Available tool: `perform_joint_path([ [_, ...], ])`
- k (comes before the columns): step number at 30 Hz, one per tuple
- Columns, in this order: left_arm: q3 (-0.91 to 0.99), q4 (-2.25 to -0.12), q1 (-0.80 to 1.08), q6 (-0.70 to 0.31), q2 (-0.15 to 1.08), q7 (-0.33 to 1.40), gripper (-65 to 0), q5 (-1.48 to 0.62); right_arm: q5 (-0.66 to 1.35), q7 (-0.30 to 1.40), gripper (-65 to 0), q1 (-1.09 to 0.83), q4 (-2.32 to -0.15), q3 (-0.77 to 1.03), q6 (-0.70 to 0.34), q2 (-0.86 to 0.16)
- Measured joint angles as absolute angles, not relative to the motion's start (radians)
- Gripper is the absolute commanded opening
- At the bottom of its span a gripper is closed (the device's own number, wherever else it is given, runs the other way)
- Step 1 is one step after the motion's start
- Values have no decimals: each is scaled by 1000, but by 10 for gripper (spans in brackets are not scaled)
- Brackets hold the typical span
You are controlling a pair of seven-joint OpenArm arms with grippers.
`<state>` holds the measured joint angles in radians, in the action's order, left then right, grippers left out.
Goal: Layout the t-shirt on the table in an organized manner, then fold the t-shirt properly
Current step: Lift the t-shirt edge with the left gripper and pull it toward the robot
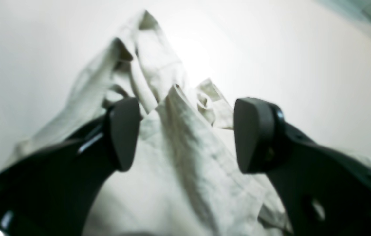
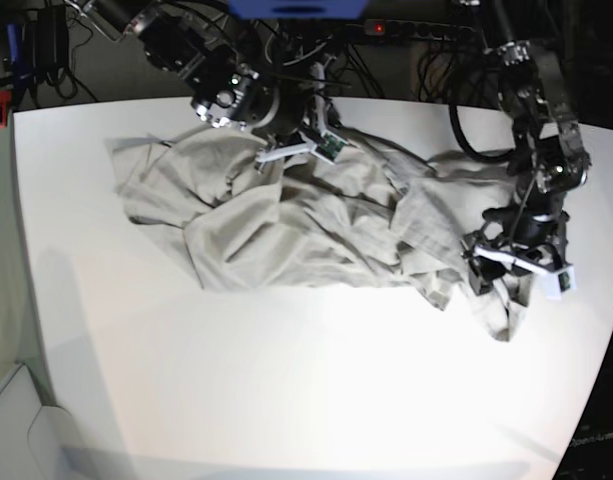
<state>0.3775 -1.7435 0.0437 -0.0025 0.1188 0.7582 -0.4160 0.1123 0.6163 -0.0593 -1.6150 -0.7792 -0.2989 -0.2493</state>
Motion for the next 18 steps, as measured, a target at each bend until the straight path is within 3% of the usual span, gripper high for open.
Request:
perform_joint_path([
  [10,376,-1473,-80,-3,77,751,-213,-408,112,619,-588,-60,-1617,-778,-299,-250],
  [18,305,-1441,-98,-3,74,752,-216,-404,113,621,-588,-59,-1617,-777,-299,-249],
])
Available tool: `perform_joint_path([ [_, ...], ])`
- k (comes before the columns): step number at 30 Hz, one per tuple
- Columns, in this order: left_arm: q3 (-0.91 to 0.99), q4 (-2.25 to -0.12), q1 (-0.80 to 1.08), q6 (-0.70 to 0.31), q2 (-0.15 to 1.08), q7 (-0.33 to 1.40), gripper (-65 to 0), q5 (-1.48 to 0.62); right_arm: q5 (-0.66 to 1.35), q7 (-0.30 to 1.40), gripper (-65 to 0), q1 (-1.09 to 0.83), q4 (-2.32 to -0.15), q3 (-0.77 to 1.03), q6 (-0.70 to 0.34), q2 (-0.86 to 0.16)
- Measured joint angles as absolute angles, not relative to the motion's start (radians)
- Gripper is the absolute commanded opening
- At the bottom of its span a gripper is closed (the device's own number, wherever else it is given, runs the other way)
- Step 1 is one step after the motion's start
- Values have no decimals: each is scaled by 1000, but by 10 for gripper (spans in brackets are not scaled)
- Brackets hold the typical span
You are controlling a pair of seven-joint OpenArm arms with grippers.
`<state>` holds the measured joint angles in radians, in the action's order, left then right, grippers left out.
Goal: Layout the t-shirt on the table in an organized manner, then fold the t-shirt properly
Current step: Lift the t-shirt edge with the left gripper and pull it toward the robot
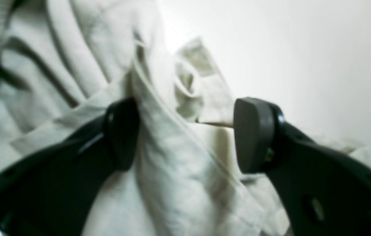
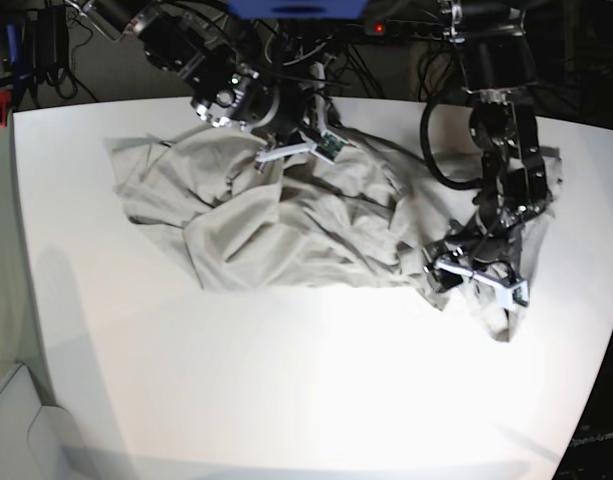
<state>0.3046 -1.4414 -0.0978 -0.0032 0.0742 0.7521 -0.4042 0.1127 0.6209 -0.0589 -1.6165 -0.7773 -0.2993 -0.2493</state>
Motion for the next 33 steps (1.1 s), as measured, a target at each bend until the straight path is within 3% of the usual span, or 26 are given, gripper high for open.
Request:
perform_joint_path([
  [5,309,-1448,-95,-3,76,752,-244,-408,113,626,-588,-54,-1617,-777,-299,-249],
  [7,309,-1450,-81,-3,78,751,-345,-408,113,628,-588,-53,-1617,-777,-299,-250],
  [11,309,-1465,-59,-3,78,760,-620,-403,112,626,-588,-53,-1617,-777,-299,-250],
  [12,309,-1465,-59,-3,78,759,-650,-402,113,626,-588,-53,-1617,-777,-299,-250],
  [14,308,-1469,-59,-3,80,759,-626,-408,113,626,-588,-53,-1617,-777,-299,-250],
  [18,311,-1520,-13,-2,80,765,-644,-407,113,628,-588,-47,-1616,-778,-299,-250],
  [25,320,-1803,111,-2,80,760,-646,-416,110,643,-588,-25,-1613,-777,-299,-250],
  [33,505,-1980,308,-4,69,765,-646,-422,110,643,-588,-14,-1611,-777,-299,-249],
])
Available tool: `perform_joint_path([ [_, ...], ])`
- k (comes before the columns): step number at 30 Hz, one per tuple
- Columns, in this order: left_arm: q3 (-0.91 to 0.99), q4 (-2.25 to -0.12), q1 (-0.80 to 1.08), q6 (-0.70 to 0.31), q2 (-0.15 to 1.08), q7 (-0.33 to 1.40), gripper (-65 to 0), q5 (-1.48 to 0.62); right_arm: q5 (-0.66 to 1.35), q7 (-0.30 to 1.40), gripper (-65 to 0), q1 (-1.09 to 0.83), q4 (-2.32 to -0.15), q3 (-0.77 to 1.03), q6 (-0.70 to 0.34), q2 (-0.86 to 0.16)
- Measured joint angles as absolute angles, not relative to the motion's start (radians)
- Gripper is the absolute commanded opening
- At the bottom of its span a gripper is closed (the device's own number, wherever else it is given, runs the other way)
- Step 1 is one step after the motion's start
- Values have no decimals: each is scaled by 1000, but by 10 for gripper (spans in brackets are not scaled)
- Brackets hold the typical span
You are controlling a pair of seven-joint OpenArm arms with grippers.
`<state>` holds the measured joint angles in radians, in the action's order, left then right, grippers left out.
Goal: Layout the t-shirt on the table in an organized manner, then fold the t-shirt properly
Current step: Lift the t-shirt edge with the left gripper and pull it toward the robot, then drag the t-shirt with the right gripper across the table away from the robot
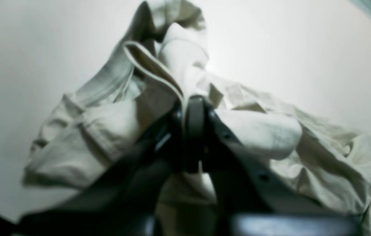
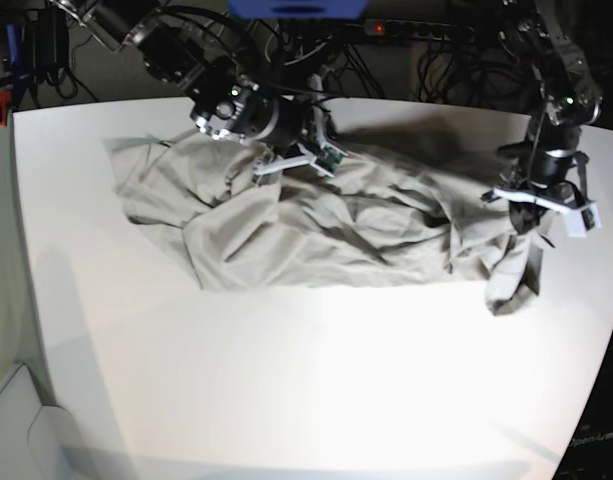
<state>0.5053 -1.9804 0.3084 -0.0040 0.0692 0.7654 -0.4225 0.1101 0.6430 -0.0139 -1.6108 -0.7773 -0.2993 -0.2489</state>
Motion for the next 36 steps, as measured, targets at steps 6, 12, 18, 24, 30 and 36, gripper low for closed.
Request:
perform_joint_path([
  [6,612,-1975,416,-4,67,773,-646,-418,110,641,-588,-14,-1610,-777,-300,-249],
  [12,621,-1975,468,-4,70,767,-644,-419,110,643,-588,-15,-1610,-777,-299,-246],
  [18,622,-1975,485,-4,73,893,-475,-418,109,644,-588,-15,-1610,-777,-299,-234],
  [24,627,-1975,482,-43,126,959,-236,-416,110,651,-589,-30,-1696,-740,-299,-241],
  [30,683,-1975,476,-225,113,968,-138,-416,107,662,-588,-70,-1749,-677,-299,-242],
  [36,739,-1975,453,-261,92,981,-137,-408,109,653,-585,-66,-1752,-677,-299,-248],
])
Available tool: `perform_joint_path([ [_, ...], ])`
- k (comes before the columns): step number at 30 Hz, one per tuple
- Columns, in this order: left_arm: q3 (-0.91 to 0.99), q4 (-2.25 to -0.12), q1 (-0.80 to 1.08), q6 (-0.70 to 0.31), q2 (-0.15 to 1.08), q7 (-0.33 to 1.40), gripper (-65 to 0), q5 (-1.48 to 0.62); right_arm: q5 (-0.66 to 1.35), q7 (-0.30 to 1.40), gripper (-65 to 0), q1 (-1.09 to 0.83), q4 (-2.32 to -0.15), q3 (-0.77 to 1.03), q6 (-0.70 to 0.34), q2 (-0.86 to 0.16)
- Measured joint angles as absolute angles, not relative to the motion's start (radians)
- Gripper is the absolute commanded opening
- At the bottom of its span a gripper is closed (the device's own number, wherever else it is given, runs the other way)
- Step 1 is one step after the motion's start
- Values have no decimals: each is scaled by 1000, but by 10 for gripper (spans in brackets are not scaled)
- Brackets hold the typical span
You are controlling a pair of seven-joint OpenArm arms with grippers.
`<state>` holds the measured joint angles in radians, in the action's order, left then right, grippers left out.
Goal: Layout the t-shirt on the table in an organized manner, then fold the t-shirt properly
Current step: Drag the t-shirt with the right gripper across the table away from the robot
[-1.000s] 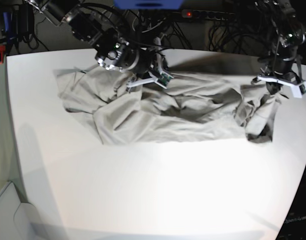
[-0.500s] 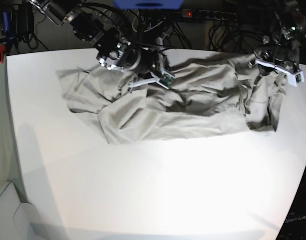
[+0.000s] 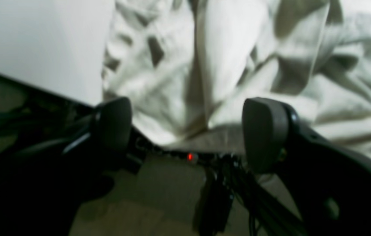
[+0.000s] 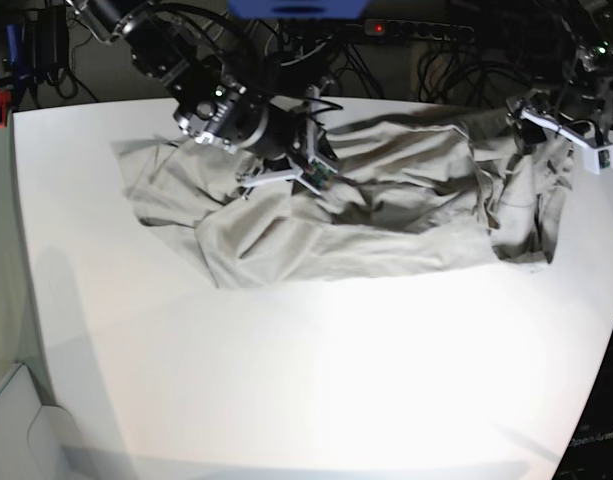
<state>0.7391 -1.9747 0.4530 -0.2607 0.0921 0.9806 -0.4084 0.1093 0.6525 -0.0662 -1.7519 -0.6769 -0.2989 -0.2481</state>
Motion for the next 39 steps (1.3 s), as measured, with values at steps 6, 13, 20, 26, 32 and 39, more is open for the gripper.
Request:
perform_joint_path([
  [6,739,-1975,459,-266,99,983,-137,-408,111,699,-560,-42,-1814,-678,-299,-254],
  [13,739,-1975,468,-266,95,982,-137,-411,110,795,-481,58,-1846,-679,-299,-249],
  [20,739,-1975,475,-266,94,983,-137,-408,109,793,-400,133,-1839,-679,-299,-249],
  [26,739,-1975,490,-266,94,983,-137,-404,112,770,-311,154,-1724,-680,-299,-228],
  [32,739,-1975,487,-265,94,984,-137,-408,110,675,-305,154,-1633,-680,-299,-221],
  [39,739,-1975,453,-265,94,976,-137,-408,110,629,-336,164,-1531,-686,-299,-218],
])
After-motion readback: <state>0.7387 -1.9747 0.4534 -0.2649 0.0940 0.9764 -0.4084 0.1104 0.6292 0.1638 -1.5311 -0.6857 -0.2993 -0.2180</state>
